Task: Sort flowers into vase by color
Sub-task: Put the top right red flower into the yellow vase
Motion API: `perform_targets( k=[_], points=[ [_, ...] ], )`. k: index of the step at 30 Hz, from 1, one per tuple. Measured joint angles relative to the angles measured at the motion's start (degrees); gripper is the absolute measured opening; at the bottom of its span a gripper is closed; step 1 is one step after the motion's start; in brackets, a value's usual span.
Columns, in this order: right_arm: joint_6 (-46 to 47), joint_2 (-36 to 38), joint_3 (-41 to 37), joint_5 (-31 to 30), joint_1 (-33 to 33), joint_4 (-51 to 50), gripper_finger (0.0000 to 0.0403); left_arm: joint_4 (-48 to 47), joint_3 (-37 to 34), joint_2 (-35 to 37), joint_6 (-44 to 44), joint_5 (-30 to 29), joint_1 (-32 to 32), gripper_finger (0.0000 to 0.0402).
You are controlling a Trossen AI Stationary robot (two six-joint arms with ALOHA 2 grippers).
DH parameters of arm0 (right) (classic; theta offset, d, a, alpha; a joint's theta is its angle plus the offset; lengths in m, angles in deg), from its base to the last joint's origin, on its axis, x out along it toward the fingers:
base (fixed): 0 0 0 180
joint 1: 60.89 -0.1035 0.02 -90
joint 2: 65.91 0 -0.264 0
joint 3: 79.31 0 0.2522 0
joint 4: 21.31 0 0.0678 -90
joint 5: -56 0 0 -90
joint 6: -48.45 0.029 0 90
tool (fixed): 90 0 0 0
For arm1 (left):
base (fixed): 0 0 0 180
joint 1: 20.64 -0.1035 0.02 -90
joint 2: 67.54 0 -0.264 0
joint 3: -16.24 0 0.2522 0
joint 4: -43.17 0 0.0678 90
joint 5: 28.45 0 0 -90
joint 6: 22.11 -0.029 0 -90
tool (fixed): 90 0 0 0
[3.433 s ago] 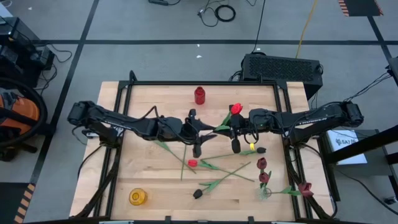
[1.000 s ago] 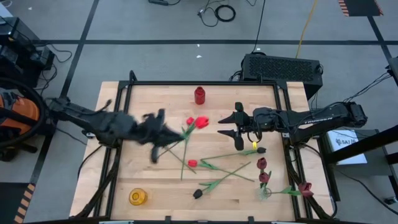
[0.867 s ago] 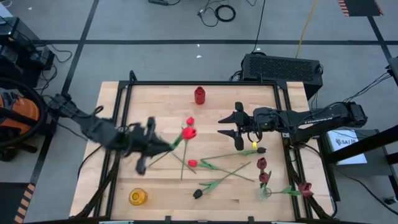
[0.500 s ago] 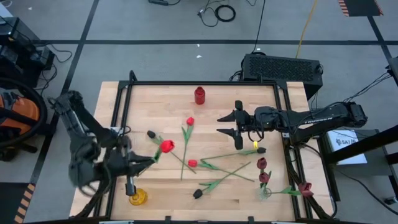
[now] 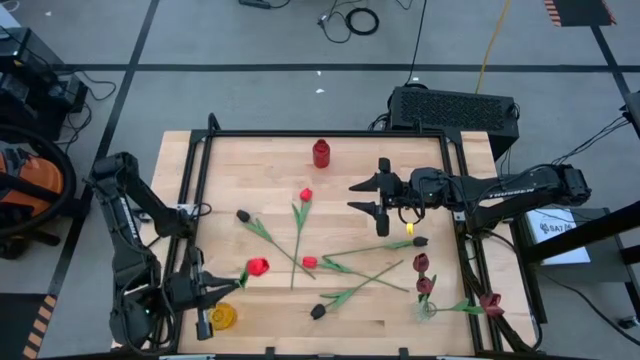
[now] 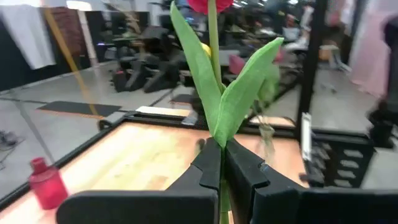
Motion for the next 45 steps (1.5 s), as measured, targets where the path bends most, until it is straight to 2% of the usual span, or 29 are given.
perform_targets(
  k=[6,11,19,27,45],
  points=[
    [-0.1,0.0,0.0,0.0,0.0,0.0,0.018,-4.3,0.0,0.7,-0.3,10.1,-0.5,0.0011],
    [0.0,0.0,0.0,0.0,0.0,0.0,0.018,-4.4,-1.0,0.8,2.4,13.2,-2.3,0.0011],
    [0.0,0.0,0.0,0.0,0.0,-0.2,0.018,-1.6,-5.1,0.8,10.4,10.9,-2.5,0.0011],
    [0.0,0.0,0.0,0.0,0.0,-0.1,0.018,3.7,-8.1,0.8,10.6,10.1,-1.6,0.0011],
    [0.0,0.0,0.0,0.0,0.0,-0.3,0.018,3.7,-9.0,-1.0,13.4,12.6,-1.6,0.0011]
  ],
)
